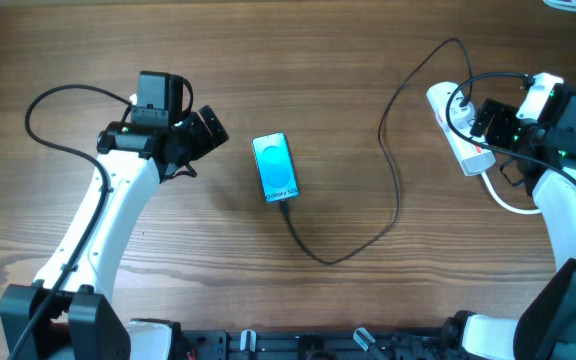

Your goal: Plug charger to phone and switch on socket

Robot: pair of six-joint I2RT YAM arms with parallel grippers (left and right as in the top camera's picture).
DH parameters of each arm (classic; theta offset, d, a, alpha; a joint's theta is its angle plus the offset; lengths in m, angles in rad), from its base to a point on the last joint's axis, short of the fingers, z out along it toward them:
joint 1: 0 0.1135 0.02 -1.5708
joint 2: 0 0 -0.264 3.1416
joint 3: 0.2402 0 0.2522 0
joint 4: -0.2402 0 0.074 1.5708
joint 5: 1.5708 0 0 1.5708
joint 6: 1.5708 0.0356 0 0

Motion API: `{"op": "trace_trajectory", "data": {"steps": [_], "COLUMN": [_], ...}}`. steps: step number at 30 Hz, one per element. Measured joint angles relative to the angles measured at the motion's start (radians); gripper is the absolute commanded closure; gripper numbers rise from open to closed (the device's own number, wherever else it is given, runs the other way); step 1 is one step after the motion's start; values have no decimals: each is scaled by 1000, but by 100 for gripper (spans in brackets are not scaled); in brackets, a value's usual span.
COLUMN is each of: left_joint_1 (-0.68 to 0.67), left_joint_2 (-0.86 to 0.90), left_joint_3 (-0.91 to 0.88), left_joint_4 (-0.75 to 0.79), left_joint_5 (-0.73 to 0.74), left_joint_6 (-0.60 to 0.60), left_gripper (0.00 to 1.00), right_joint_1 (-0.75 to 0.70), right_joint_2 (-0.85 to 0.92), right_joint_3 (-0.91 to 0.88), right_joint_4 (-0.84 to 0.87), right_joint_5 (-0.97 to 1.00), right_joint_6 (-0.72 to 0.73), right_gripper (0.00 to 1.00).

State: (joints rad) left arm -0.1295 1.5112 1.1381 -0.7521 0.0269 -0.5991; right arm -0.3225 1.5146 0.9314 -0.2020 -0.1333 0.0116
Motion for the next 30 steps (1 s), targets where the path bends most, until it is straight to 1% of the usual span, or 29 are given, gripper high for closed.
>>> {"op": "trace_trajectory", "data": {"steps": [15, 18, 20, 24, 27, 30], "left_joint_1": [0, 0, 0, 0, 0, 0], "left_joint_2": [-5, -70, -168, -296, -333, -337], "left_joint_3": [0, 0, 0, 0, 0, 0], "left_joint_4": [0, 0, 0, -6, -55, -51], "left_joint_5": [0, 0, 0, -3, -51, -72], "left_joint_6": [0, 0, 0, 0, 3, 3], "left_gripper": [0, 0, 0, 0, 0, 0], "right_joint_1": [0, 0, 0, 0, 0, 0], "right_joint_2": [0, 0, 0, 0, 0, 0], "right_joint_3": [0, 0, 0, 0, 0, 0], "right_joint_4": [0, 0, 0, 0, -1, 0], "right_joint_5": [0, 0, 0, 0, 0, 0], "right_joint_6": [0, 0, 0, 0, 0, 0], "right_gripper": [0, 0, 0, 0, 0, 0]}}
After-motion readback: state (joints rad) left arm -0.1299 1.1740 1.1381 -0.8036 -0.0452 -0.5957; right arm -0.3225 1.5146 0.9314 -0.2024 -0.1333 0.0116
